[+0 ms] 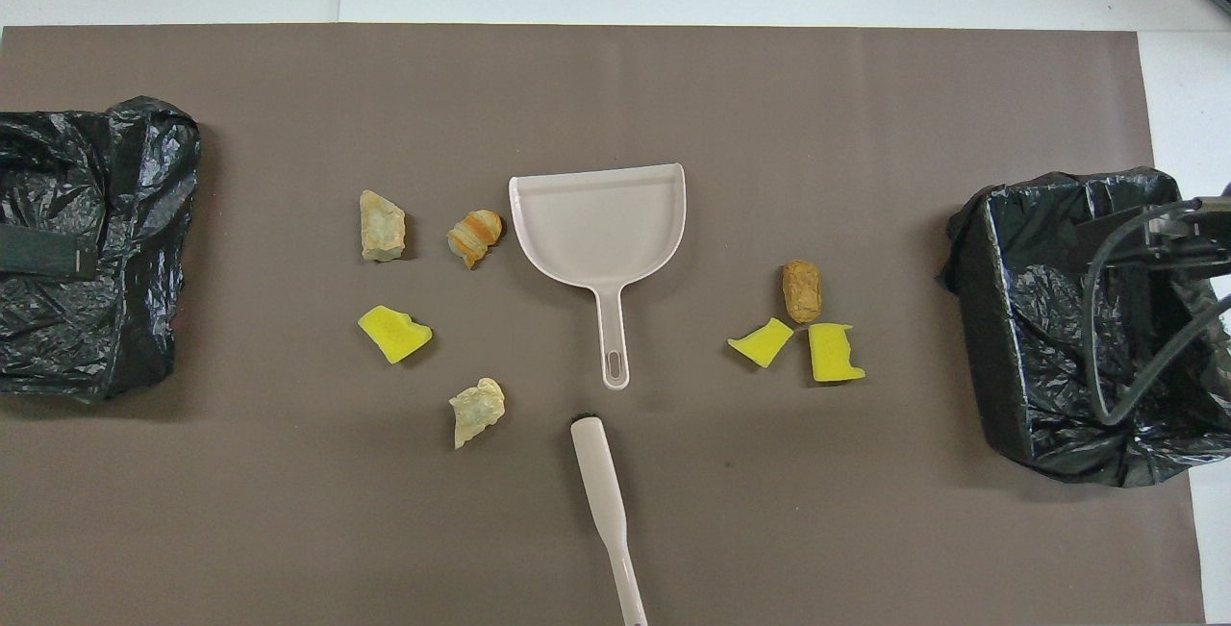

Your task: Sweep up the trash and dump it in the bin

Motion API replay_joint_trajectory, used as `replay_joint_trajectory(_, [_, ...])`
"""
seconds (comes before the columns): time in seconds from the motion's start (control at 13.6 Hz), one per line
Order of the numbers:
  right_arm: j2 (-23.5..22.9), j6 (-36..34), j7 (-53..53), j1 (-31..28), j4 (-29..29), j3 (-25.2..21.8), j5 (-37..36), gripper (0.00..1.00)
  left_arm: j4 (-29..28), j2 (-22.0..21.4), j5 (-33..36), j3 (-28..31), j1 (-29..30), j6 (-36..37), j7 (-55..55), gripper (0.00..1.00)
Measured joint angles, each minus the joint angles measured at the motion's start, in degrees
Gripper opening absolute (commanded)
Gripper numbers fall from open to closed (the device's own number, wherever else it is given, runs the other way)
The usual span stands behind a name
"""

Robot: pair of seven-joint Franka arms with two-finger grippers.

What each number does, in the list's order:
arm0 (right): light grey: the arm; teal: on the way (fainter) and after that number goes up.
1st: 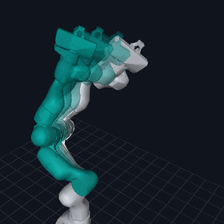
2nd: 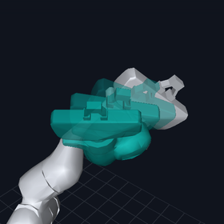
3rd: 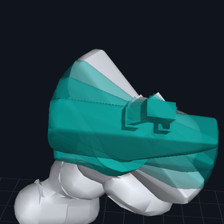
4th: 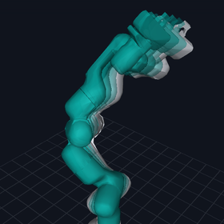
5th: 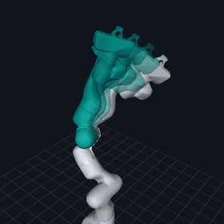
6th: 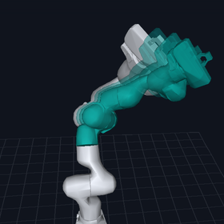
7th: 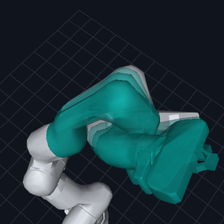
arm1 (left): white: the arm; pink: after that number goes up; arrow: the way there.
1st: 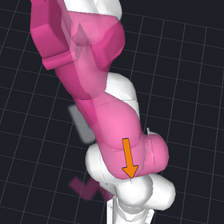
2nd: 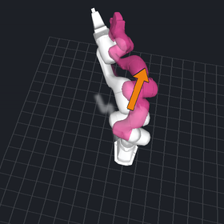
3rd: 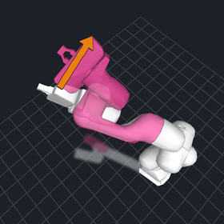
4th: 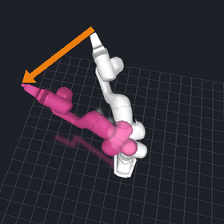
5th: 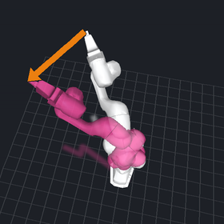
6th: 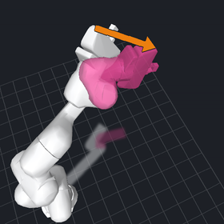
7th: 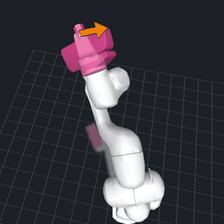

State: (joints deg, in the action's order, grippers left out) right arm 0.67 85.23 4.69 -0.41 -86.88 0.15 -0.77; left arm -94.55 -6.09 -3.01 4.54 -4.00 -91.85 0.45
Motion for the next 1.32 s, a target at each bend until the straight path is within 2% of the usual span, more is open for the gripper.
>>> replay_joint_trajectory(0.37, [0.03,-0.17,0.0,-1.69,-0.18,-0.28,0.45,1.0,0.0,0.0,0.0,0.0,0.0,0.0,0.0,1.0])
replay_joint_trajectory(1.32, [1.42,-0.38,0.0,-1.23,-2.29,0.49,0.55,1.0,0.0,0.0,0.0,0.0,0.0,0.0,0.0,1.0])
